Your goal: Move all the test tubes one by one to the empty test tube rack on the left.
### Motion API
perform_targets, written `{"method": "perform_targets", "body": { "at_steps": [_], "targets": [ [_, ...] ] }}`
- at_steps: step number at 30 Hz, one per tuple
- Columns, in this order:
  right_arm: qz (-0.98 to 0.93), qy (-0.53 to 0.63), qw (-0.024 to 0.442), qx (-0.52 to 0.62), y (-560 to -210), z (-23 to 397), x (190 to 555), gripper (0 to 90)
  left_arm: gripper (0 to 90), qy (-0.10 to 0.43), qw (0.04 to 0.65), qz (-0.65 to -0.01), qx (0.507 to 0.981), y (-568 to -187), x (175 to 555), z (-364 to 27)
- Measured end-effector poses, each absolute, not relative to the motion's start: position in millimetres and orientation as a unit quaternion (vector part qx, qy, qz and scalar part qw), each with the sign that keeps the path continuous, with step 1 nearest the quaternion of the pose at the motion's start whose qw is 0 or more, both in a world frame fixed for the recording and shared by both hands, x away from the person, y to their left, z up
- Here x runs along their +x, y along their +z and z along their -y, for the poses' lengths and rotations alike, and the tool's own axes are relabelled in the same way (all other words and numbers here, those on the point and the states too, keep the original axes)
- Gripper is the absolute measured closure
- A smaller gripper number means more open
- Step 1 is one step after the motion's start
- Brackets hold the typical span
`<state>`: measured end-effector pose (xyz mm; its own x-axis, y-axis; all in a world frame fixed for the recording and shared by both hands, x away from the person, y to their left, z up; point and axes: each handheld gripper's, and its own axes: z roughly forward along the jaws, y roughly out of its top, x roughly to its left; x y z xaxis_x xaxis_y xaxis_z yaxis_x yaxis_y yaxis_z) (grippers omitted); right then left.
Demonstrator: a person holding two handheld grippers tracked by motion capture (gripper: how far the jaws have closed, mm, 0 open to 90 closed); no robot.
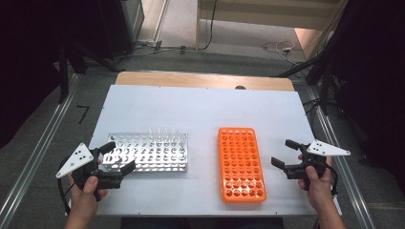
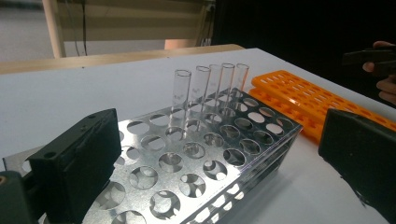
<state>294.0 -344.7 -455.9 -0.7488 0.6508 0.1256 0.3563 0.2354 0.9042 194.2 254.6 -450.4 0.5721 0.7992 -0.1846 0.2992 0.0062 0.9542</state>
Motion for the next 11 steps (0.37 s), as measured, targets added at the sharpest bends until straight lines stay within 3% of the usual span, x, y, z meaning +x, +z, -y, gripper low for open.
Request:
{"method": "perform_targets", "body": {
  "at_steps": [11],
  "targets": [
    [-0.773, 0.525, 0.141, 0.328, -459.2, 344.6, 294.9, 1.3, 0.0, 0.214, 0.58, -0.409, 0.671, -451.0, 194.7, -252.6]
  ]
}}
